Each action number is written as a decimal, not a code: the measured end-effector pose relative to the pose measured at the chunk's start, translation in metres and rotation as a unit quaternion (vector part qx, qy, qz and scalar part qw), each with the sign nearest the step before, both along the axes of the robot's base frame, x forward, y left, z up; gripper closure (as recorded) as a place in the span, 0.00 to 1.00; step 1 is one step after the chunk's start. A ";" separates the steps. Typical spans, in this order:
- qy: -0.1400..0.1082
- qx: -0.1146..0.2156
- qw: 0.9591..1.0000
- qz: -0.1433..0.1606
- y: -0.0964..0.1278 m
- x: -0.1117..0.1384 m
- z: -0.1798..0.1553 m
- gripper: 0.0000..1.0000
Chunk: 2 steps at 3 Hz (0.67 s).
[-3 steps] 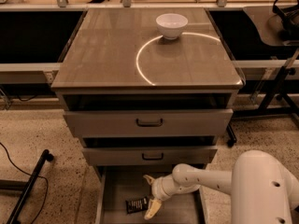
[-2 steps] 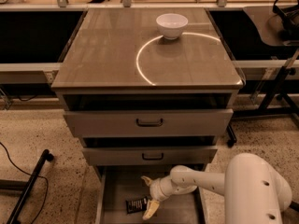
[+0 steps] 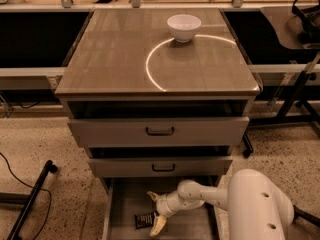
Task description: Pick rxbar chocolate from bottom drawer and place on counter
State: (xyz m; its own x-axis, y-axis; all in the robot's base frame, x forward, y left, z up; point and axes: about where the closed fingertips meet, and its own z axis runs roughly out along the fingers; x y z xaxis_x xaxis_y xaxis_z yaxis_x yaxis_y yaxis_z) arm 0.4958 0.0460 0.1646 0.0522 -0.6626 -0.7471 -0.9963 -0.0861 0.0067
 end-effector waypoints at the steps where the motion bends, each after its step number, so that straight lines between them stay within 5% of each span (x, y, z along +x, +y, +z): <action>1: 0.004 0.001 1.000 0.004 0.006 -0.001 -0.018 0.00; 2: 0.006 -0.001 1.000 0.007 0.012 -0.001 -0.034 0.00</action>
Offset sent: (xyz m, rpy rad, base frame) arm 0.0038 0.0151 -0.0515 -0.0130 0.0095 0.0178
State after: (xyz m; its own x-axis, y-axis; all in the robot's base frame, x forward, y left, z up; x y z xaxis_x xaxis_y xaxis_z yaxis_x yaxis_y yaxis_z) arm 0.4949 0.0577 0.1307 0.0532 -0.6638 -0.7460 -0.9947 -0.1007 0.0186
